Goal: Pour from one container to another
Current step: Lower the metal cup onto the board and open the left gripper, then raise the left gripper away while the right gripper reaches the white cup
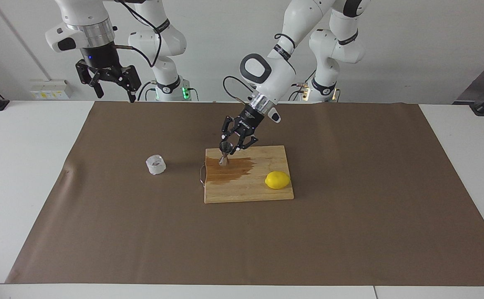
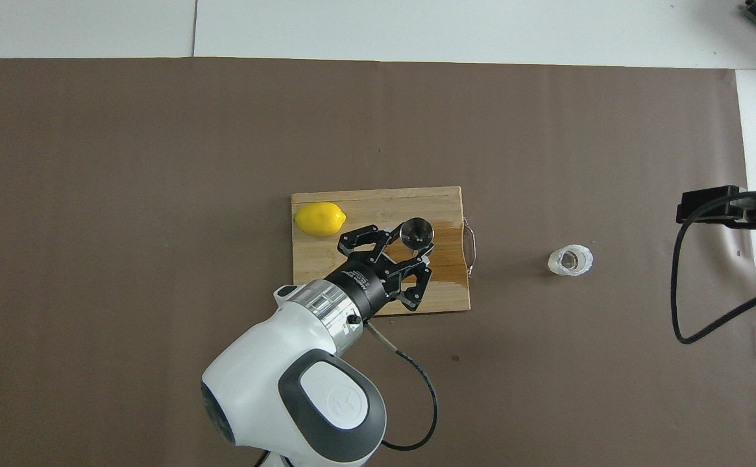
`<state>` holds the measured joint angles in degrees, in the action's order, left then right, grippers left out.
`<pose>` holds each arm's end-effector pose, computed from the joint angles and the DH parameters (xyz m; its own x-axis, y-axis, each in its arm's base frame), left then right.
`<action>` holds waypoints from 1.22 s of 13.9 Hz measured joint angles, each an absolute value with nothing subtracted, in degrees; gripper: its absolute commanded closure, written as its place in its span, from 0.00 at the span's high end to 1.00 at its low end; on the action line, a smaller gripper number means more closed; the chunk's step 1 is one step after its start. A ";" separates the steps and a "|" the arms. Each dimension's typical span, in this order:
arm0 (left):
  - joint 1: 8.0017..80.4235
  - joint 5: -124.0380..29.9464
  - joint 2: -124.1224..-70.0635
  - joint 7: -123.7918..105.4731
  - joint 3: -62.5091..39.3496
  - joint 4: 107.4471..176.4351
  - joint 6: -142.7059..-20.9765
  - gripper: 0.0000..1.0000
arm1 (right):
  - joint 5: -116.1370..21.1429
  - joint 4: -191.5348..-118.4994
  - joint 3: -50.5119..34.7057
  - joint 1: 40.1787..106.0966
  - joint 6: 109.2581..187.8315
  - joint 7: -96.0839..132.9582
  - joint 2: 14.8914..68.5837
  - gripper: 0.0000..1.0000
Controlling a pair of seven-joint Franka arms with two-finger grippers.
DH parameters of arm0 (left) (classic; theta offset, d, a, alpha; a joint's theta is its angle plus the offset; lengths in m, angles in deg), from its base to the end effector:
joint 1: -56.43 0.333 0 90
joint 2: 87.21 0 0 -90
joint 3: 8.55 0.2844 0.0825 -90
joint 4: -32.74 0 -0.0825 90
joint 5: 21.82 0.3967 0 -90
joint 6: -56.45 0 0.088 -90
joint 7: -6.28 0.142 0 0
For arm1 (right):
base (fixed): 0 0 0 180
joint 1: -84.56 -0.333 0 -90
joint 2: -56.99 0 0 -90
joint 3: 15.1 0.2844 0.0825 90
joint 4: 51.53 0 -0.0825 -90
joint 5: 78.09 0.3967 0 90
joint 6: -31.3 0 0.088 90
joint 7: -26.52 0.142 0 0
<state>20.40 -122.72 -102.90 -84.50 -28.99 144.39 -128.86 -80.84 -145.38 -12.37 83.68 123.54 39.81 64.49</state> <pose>0.4275 -0.4547 0.3143 -0.5545 0.3243 -0.7664 0.6850 0.7009 -0.1990 0.5367 0.0287 0.6012 0.9797 -0.1661 0.1121 -0.1704 -0.9850 0.0291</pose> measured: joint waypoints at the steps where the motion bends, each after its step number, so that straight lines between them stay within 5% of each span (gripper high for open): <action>1: 19.62 -122.70 -103.65 -84.50 -28.99 143.91 -129.60 0.00 | -80.84 -145.38 -12.37 83.68 123.54 39.81 64.49 1.00; 9: 18.54 -117.39 -108.81 -84.14 -29.01 140.78 -132.33 0.00 | -80.84 -145.38 -12.37 83.68 123.54 39.81 64.49 1.00; 10: 18.42 -117.36 -108.89 -84.14 -29.01 140.59 -132.63 0.19 | -80.84 -145.38 -12.37 83.68 123.54 39.81 64.49 1.00; 11: 18.40 -117.36 -108.89 -84.14 -29.01 140.51 -132.74 0.85 | -80.84 -145.38 -12.37 83.68 123.54 39.81 64.49 1.00; 12: 18.40 -117.35 -108.89 -84.13 -29.01 140.47 -132.78 1.00 | -80.84 -145.38 -12.37 83.68 123.54 39.81 64.49 1.00; 17: 18.50 -117.35 -108.84 -84.12 -28.75 139.86 -133.39 1.00 | -80.84 -145.38 -12.37 83.68 123.54 39.81 64.49 1.00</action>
<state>18.50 -117.35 -108.84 -84.12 -28.75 139.86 -133.39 -80.84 -145.38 -12.37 83.68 123.54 39.81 64.49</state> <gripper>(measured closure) 0.101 0.000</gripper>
